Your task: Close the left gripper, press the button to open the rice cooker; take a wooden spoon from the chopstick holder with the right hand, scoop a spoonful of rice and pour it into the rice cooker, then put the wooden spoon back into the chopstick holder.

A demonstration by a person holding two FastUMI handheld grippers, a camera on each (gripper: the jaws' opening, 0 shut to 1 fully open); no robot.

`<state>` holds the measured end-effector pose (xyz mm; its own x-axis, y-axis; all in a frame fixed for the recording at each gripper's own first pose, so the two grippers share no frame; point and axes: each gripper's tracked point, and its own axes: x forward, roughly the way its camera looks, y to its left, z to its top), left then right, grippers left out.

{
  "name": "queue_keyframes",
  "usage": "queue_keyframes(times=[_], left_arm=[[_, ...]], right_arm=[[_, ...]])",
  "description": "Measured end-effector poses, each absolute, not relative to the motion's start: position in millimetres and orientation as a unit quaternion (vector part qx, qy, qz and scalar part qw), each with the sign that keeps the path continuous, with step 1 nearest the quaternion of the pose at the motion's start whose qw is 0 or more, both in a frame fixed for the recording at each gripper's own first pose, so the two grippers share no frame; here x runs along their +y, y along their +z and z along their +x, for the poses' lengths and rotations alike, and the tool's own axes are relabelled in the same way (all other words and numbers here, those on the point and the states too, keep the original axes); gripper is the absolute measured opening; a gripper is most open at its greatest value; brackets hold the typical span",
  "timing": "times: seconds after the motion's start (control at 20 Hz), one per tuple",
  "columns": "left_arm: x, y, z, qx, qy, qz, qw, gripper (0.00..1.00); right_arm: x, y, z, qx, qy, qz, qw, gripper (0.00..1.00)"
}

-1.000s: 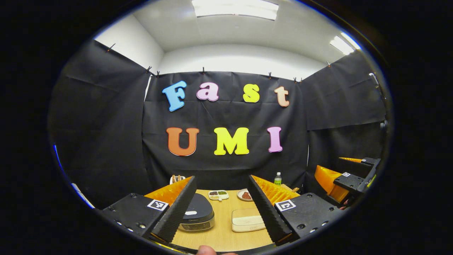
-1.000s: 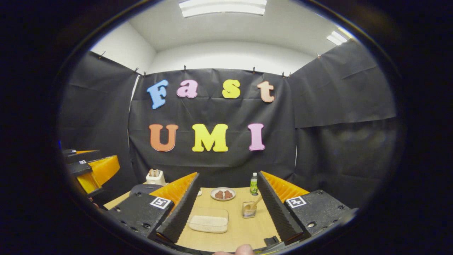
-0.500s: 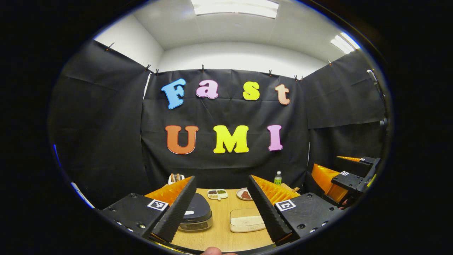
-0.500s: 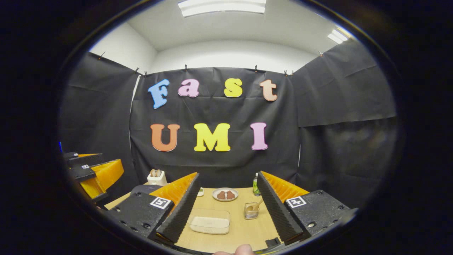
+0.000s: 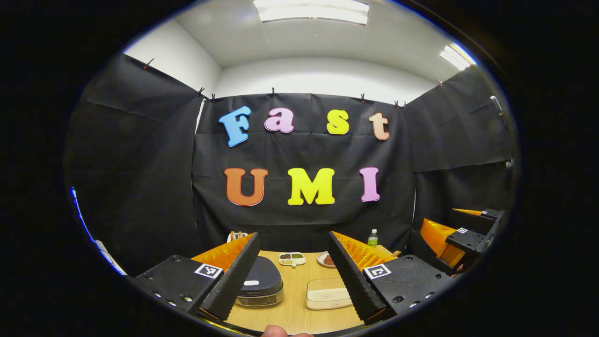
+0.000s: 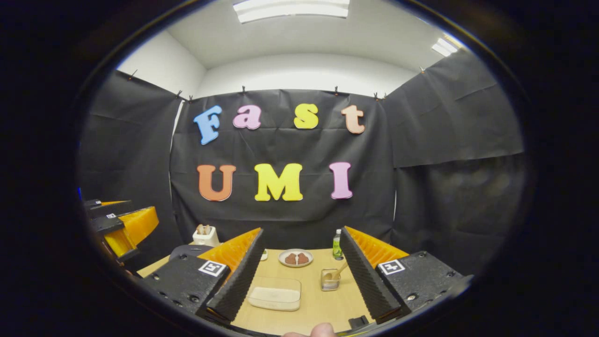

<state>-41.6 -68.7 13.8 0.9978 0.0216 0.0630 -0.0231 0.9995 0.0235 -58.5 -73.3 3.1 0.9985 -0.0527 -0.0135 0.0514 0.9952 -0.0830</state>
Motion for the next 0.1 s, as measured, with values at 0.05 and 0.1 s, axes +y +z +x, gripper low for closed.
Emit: queue_keyframes(times=[0.05,0.1], left_arm=[[-68.8,14.0,-41.7,-0.032,0.013,0.011,0.999,0.94],[-70.3,14.8,-40.6,-0.032,0.012,0.010,0.999,0.94]], right_arm=[[-74.1,2.3,-57.4,0.011,-0.025,-0.038,0.999,0.99],[-74.9,2.2,-56.1,0.013,-0.024,-0.036,0.999,0.99]])
